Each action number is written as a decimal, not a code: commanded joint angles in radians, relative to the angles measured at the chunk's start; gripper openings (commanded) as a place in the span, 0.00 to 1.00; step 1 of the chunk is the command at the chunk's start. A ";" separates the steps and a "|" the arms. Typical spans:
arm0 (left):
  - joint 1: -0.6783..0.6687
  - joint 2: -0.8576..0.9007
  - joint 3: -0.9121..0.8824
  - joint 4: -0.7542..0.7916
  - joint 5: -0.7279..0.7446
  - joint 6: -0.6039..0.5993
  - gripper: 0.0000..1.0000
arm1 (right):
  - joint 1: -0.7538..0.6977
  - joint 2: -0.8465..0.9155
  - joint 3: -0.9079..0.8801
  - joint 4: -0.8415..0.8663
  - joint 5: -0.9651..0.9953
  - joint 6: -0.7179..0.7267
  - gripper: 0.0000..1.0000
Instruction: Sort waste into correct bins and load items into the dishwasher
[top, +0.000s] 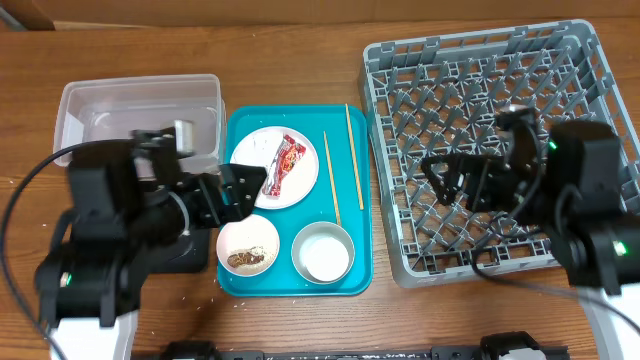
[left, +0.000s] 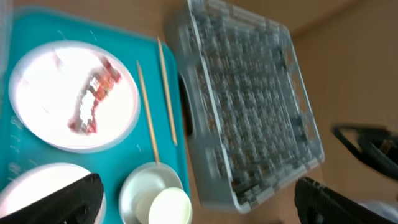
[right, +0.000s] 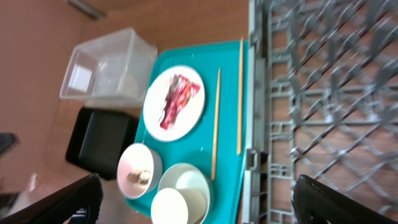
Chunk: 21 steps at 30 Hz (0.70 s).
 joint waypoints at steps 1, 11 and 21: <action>-0.154 0.126 0.009 -0.137 -0.029 0.074 1.00 | -0.001 0.058 0.029 0.008 -0.082 -0.010 1.00; -0.595 0.436 -0.114 -0.067 -0.471 0.021 0.76 | -0.001 0.073 0.029 0.057 -0.096 0.047 0.98; -0.627 0.687 -0.119 0.025 -0.438 0.013 0.15 | -0.001 0.073 0.029 0.060 -0.095 0.047 0.92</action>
